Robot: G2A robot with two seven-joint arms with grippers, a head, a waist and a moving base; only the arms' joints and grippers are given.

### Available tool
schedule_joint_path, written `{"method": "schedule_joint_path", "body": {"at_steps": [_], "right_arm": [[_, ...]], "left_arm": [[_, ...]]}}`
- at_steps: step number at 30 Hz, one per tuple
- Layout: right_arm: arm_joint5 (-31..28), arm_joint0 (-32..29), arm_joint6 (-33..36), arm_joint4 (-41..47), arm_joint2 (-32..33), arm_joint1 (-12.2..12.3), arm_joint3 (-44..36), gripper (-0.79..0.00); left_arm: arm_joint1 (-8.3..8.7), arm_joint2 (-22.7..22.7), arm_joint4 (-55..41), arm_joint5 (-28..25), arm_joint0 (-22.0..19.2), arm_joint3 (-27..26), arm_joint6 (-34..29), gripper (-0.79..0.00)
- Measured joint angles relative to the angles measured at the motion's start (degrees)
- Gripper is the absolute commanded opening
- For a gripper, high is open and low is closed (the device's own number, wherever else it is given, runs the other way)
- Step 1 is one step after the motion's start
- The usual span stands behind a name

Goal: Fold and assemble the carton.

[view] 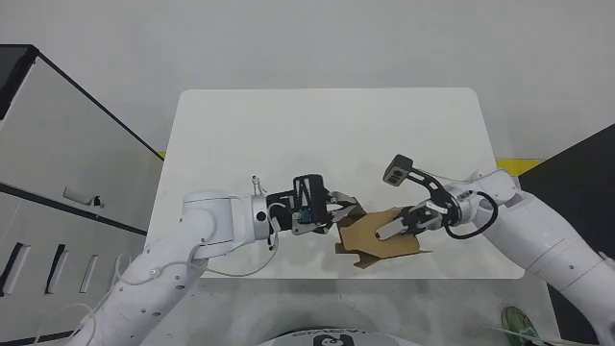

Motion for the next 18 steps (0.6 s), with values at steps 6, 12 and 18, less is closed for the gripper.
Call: {"method": "schedule_joint_path", "body": {"at_steps": [6, 12, 18], "right_arm": [[0.0, 0.8, 0.0, -0.1, -1.3, 0.1, 0.0, -0.785], [0.0, 1.5, 0.0, 0.1, -2.1, 0.2, 0.4, -0.785], [0.0, 1.2, 0.0, 2.0, -0.1, 0.5, 2.5, -0.785]], "left_arm": [[-0.19, 1.1, -0.3, -0.5, -0.9, 0.4, -0.1, -0.785], [-0.49, 2.4, -0.5, -0.7, -2.0, 1.0, -0.1, -0.785], [-0.37, 0.3, -1.0, 1.0, -2.4, 1.5, 0.7, -0.785]]}}
